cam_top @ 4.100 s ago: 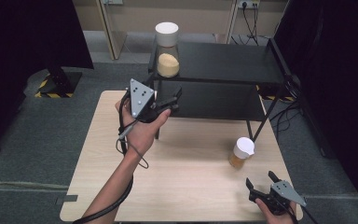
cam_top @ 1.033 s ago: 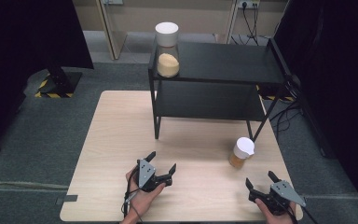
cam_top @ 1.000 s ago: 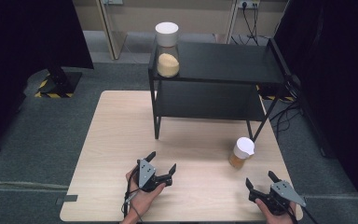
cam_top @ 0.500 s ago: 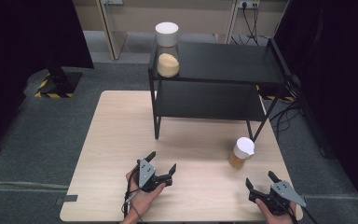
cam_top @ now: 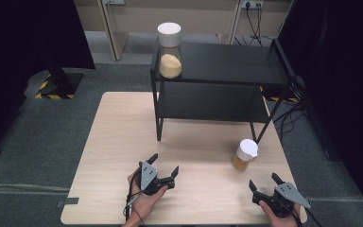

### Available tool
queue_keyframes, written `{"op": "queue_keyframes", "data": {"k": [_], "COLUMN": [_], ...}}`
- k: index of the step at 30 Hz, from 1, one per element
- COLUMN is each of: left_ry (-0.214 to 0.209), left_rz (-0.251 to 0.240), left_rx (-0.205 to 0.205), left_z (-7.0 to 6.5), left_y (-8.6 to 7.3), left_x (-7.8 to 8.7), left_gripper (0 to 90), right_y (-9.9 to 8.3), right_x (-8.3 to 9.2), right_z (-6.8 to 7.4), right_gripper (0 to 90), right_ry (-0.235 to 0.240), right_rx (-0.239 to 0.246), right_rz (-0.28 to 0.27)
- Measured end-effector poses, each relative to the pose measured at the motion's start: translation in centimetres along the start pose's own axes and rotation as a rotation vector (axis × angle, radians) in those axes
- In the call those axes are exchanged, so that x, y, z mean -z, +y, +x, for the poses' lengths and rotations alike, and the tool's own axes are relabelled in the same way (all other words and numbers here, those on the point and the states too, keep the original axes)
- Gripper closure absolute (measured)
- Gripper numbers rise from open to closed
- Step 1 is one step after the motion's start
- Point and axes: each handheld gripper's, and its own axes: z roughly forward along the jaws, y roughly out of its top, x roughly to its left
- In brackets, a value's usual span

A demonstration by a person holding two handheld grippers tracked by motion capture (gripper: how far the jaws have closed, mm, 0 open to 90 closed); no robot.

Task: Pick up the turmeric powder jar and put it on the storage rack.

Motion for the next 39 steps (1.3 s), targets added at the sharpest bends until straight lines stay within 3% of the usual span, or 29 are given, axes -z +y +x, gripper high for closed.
{"op": "queue_keyframes", "data": {"k": [8,15,25,39], "left_ry": [-0.004,-0.005,-0.008,-0.016], "left_rz": [0.005,0.000,0.002,0.008], "left_rx": [0.011,-0.004,-0.006,0.002], "left_z": [0.2,0.0,0.1,0.3], "left_y": [0.1,0.0,0.0,0.1], "left_x": [0.0,0.0,0.0,-0.1], "left_gripper": [7.9,8.0,8.1,8.2], "right_y": [0.3,2.2,5.0,5.3], "right_x": [-0.1,-1.4,-4.9,-8.2], "right_z": [-0.2,0.2,0.9,0.6], "right_gripper": [7.2,7.6,9.9,23.3], "right_ry": [0.019,0.069,0.064,0.053], "right_rx": [-0.018,-0.004,0.019,0.025], "right_rz": [-0.017,-0.050,-0.003,0.054]}}
